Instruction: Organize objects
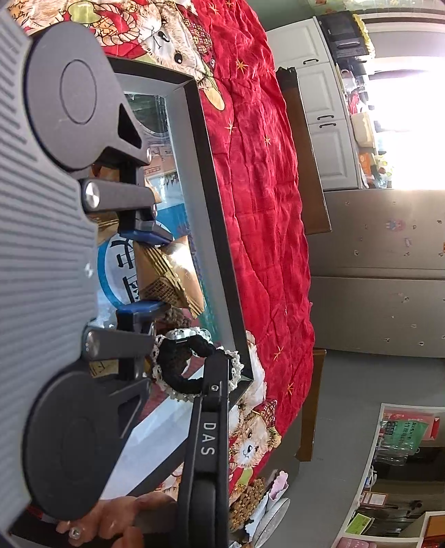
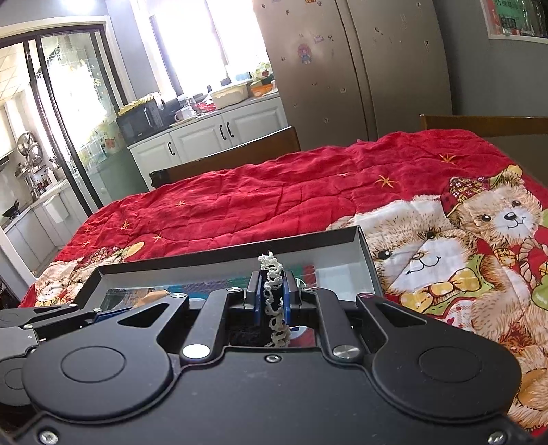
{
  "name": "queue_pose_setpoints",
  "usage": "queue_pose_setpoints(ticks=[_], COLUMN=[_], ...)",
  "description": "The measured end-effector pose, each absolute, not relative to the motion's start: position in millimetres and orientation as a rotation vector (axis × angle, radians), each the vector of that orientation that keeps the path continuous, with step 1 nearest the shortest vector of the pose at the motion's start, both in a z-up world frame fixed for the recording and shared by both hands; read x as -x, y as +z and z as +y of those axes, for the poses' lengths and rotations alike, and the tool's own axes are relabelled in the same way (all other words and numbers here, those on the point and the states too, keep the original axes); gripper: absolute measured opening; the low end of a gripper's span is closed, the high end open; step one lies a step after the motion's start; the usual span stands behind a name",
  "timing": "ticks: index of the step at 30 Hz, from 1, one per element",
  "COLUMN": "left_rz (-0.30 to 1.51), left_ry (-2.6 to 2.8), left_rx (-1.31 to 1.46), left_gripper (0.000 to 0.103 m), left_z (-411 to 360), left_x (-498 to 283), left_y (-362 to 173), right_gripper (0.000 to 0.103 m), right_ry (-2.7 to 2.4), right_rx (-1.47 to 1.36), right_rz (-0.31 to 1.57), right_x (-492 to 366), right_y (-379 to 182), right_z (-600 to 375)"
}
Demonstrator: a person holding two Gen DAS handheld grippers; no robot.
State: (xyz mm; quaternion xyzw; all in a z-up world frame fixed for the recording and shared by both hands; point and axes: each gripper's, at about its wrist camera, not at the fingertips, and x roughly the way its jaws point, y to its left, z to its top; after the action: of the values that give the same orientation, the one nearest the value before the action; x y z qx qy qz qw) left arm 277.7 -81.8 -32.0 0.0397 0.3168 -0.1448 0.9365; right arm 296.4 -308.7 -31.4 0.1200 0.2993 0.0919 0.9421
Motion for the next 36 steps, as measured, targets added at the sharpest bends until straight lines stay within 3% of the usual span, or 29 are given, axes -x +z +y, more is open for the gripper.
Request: queue_pose_setpoints(ticks=[36], left_rz=[0.658], left_ry=[-0.29], left_rx=[-0.096], left_gripper=[0.039], left_z=[-81.9], left_x=[-280.0], left_y=[-36.7], right_gripper=[0.012], right_ry=[0.202], right_rx=[-0.22], right_rz=[0.657], right_x=[-302.1], right_y=[-39.8], right_z=[-303.4])
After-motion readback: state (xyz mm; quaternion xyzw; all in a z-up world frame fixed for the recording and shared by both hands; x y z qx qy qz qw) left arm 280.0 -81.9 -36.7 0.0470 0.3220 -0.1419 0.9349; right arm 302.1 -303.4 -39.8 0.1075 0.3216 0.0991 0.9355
